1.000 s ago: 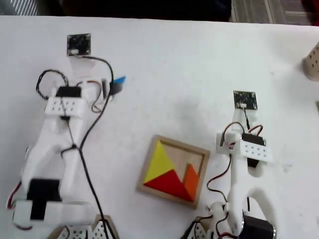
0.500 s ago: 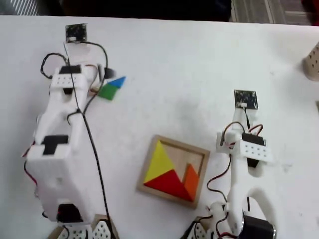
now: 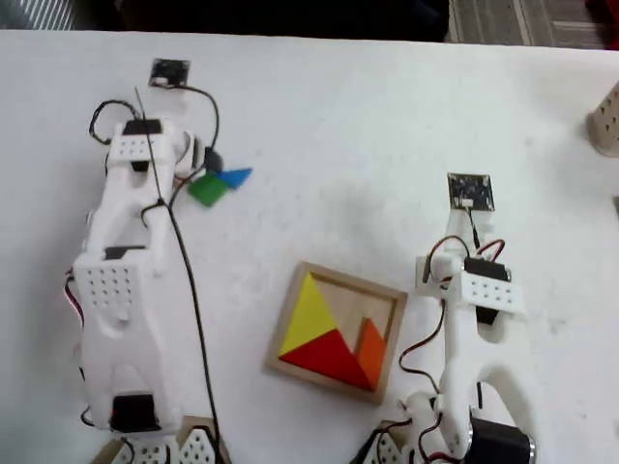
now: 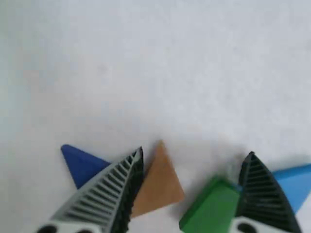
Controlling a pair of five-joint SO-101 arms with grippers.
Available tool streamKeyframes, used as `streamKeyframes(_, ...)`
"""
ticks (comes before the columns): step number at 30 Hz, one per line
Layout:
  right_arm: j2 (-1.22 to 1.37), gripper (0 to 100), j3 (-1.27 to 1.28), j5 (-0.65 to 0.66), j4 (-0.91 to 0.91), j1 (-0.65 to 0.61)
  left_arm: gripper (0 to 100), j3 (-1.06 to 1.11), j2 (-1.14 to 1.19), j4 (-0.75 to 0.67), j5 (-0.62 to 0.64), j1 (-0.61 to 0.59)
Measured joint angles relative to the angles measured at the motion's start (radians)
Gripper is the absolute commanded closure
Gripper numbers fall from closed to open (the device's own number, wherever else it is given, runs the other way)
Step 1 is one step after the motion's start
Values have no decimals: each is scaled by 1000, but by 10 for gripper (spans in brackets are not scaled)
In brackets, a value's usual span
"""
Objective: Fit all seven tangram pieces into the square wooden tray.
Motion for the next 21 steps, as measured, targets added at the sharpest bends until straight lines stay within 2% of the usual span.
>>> streamKeyframes(7,0,981,0,0,0,0,683,-121,0,259,-175,0)
streamKeyframes(10,0,981,0,0,0,0,683,-135,0,318,-218,0)
streamKeyframes(17,0,981,0,0,0,0,684,-135,0,347,-247,0)
streamKeyframes(21,0,981,0,0,0,0,684,-135,0,285,-207,-2)
